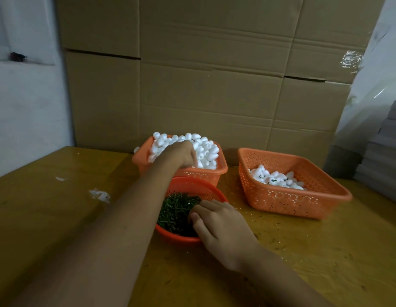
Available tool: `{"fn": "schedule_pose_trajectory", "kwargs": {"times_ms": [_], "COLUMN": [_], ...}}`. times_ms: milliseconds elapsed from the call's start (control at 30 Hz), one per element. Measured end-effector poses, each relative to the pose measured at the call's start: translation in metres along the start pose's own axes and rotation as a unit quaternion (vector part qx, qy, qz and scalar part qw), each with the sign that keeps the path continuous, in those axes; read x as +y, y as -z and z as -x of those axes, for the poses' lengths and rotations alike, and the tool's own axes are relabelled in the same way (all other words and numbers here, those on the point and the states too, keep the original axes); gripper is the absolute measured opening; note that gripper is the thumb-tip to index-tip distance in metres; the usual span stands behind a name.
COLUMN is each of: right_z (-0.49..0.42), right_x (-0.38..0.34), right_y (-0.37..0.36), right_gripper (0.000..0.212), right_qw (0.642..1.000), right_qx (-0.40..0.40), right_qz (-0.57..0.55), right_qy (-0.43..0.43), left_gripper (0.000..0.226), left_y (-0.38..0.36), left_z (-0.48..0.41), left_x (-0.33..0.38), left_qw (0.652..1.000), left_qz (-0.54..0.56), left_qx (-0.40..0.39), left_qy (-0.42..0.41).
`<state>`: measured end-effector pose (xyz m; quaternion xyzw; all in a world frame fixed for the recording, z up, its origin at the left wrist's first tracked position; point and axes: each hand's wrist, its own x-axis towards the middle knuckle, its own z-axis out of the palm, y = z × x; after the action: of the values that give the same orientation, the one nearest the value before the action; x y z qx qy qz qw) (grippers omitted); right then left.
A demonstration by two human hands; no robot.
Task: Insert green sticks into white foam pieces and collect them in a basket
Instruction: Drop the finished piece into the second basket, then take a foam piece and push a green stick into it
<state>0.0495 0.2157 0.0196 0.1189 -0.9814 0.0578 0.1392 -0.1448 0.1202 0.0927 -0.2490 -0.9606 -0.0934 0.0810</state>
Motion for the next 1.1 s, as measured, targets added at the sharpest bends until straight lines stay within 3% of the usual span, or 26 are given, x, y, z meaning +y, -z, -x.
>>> {"fn": "schedule_pose_trajectory", "kwargs": {"times_ms": [100,200,300,400,500,600,800,967,1100], "right_z": [0.0,0.0,0.001,0.001,0.001,0.002,0.001,-0.002,-0.001], "right_x": [0.0,-0.001,-0.001,-0.001,-0.001,-0.004,-0.006,-0.006,-0.007], "right_y": [-0.001,-0.002,-0.001,0.0,-0.001,0.001,0.001,-0.001,-0.002], "right_gripper": [0.038,0.042,0.047,0.048,0.043,0.045,0.051,0.05,0.053], "right_qw": [1.0,1.0,1.0,1.0,1.0,1.0,1.0,0.999,0.999], "right_qx": [0.006,0.012,0.011,0.009,0.009,0.01,0.015,0.026,0.031], "right_qz": [-0.003,-0.011,-0.013,-0.014,-0.016,-0.019,-0.024,-0.016,-0.017], "right_qy": [-0.003,-0.003,-0.006,-0.006,-0.008,-0.01,-0.008,-0.009,-0.008], "left_gripper": [0.023,0.022,0.027,0.033,0.026,0.019,0.027,0.035,0.025], "left_y": [-0.01,-0.012,-0.009,0.001,0.008,0.004,-0.013,-0.026,-0.031], "left_z": [0.0,0.002,0.008,0.023,0.051,0.083,0.126,0.132,0.138], "left_x": [-0.002,-0.005,-0.008,-0.009,-0.008,-0.013,-0.014,-0.015,-0.022], "left_qw": [0.994,0.98,0.965,0.914,0.839,0.811,0.776,0.759,0.753], "left_qz": [0.076,0.126,0.196,0.355,0.512,0.559,0.622,0.637,0.641], "left_qx": [0.073,0.149,0.175,0.198,0.185,0.17,0.091,0.106,0.1], "left_qy": [0.032,0.044,0.009,0.008,-0.009,-0.04,-0.049,-0.08,-0.107]}}
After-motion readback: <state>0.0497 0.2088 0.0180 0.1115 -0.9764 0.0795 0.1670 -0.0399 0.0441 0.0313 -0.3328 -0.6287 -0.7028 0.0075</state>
